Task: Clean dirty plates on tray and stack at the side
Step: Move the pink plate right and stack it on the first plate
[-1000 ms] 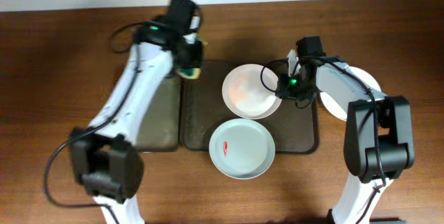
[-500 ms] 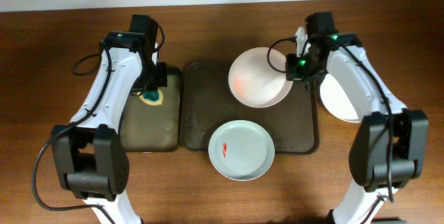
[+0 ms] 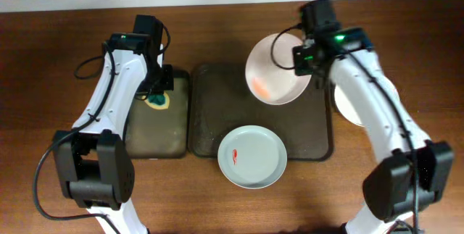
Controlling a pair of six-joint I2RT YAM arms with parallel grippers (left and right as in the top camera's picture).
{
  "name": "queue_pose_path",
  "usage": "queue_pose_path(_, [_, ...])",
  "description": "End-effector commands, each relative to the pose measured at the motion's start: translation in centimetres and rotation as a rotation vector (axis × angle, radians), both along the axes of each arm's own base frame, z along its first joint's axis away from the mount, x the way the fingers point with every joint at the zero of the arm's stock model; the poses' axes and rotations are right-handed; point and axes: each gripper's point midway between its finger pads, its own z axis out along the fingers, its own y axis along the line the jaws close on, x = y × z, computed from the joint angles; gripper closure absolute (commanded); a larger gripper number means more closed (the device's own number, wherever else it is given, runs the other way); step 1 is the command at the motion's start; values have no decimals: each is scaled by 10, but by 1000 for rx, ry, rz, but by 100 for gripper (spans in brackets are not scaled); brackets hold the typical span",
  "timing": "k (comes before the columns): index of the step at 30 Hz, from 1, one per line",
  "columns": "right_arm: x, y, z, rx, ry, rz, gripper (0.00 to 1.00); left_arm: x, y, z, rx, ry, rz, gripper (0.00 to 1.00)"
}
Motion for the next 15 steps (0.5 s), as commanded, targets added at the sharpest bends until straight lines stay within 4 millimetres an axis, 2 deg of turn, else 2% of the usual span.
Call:
queue_pose_path(1, [7,15,14,-260,-122,-47,96,0,3,-2,15,3,4,100])
queue_pose_path(4, [-2,41,47,-521,-286,-51,96,0,3,-2,15,3,4,100])
queue_pose_path(6, [-12,65,79,-662,-433,-63,96,0,3,-2,15,3,4,100])
queue_pose_path(7, [-18,79,90,-691,-494,-61,96,0,3,-2,15,3,4,100])
queue_pose_path(8, [-22,93,92,-686,-514,-35,96,0,3,-2,15,4,4,100])
queue_pose_path(11, [-20,103,80,-646,-492,-2,96,0,3,-2,15,4,4,100])
queue_pose_path(13, [-10,102,54,-541,-404,33,96,0,3,-2,15,4,4,99])
queue_pose_path(15, [7,85,11,-269,-211,63,96,0,3,-2,15,4,4,99])
